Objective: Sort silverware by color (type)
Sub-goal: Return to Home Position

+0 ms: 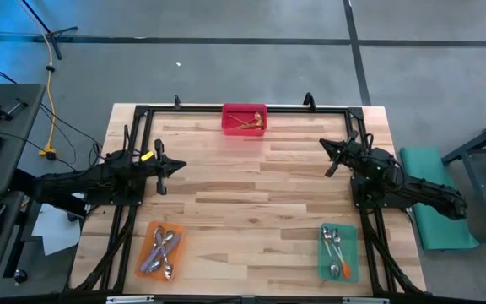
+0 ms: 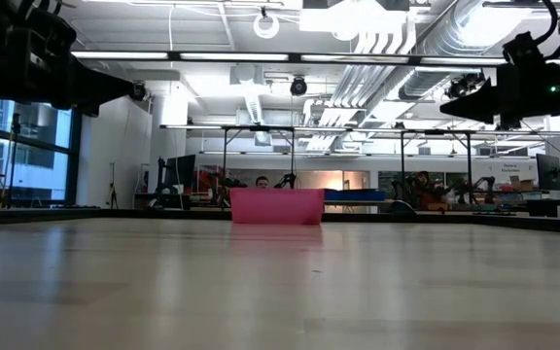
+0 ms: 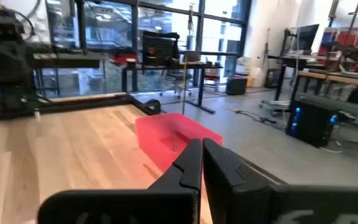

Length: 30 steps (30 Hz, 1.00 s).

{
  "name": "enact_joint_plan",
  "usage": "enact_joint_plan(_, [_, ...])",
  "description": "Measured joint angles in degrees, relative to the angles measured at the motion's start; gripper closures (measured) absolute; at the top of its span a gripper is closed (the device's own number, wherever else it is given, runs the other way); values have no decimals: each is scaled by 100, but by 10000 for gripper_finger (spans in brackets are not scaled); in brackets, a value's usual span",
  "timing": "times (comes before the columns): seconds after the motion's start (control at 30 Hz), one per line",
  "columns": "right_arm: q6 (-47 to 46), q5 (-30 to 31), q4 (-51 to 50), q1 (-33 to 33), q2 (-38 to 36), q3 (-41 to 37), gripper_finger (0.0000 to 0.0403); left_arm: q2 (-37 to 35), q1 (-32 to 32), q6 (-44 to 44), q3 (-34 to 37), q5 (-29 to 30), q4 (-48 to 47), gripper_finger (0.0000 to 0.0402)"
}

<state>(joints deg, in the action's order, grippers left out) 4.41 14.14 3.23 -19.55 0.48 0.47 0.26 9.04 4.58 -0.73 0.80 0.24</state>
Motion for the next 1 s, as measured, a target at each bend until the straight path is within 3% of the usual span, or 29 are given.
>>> enact_joint_plan(0.2, [-78, 30, -3, -2, 103, 0, 403, 103, 0, -136, 2, -5, 16, 401])
enact_joint_plan(0.4, [96, 21, -5, -2, 106, 0, 403, 152, 0, 279, 2, 11, 16, 401])
enact_joint_plan(0.63, [-95, 16, -5, -2, 106, 0, 403, 161, 0, -420, 0, -7, 17, 401])
enact_joint_plan(1.0, [-96, -1, -5, -2, 106, 0, 403, 161, 0, -439, 2, -7, 18, 401])
